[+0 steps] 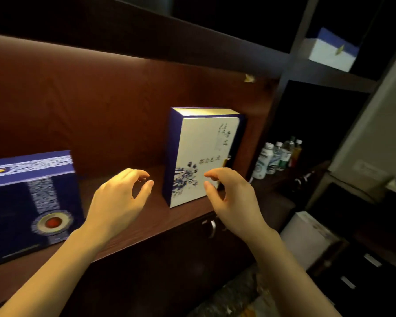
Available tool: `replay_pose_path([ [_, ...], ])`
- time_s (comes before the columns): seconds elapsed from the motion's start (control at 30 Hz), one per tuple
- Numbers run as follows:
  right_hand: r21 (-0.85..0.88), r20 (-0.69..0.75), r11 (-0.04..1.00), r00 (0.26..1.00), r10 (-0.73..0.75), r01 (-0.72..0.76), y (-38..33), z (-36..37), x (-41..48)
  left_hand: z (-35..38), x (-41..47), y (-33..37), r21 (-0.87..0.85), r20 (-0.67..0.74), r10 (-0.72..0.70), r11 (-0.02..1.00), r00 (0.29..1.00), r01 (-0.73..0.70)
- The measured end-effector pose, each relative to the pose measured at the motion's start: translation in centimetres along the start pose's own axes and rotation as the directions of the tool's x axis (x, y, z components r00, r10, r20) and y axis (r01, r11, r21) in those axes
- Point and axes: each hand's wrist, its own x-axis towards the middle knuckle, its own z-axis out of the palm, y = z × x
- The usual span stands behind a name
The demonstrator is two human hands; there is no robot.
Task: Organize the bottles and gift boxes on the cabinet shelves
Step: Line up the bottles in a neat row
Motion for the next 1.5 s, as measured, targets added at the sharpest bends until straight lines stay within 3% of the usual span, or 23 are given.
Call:
replay_pose_path([
  [0.47, -0.193, -0.155, 0.965, 0.976, 0.15, -0.179, 14.0, -12.9, -5.1, 14.5, 3.6, 15.4, -0.229, 0.134, 0.213, 0.957, 0.968, -0.178],
  [0.73, -0.123, -0.215, 0.959, 0.95, 0.226, -0.256, 24.2, -19.8, -7.3, 22.7, 4.7, 26.0, -0.33, 0.166, 0.225, 0.93, 0.96, -0.161],
  [1.0, 0.052, -0.222, 0.937, 0.911, 0.348, -0.345, 33.7, -24.7, -9.1, 30.5, 5.4, 34.8, -0.413, 0.176, 0.139, 0.909, 0.975, -0.055],
  [1.5, 0.107, -0.222, 0.911, 0.883, 0.413, -0.399, 49.3, -26.0, -4.9, 44.8, 13.3, 40.6, -0.396, 0.244, 0.138, 0.918, 0.96, -0.031],
])
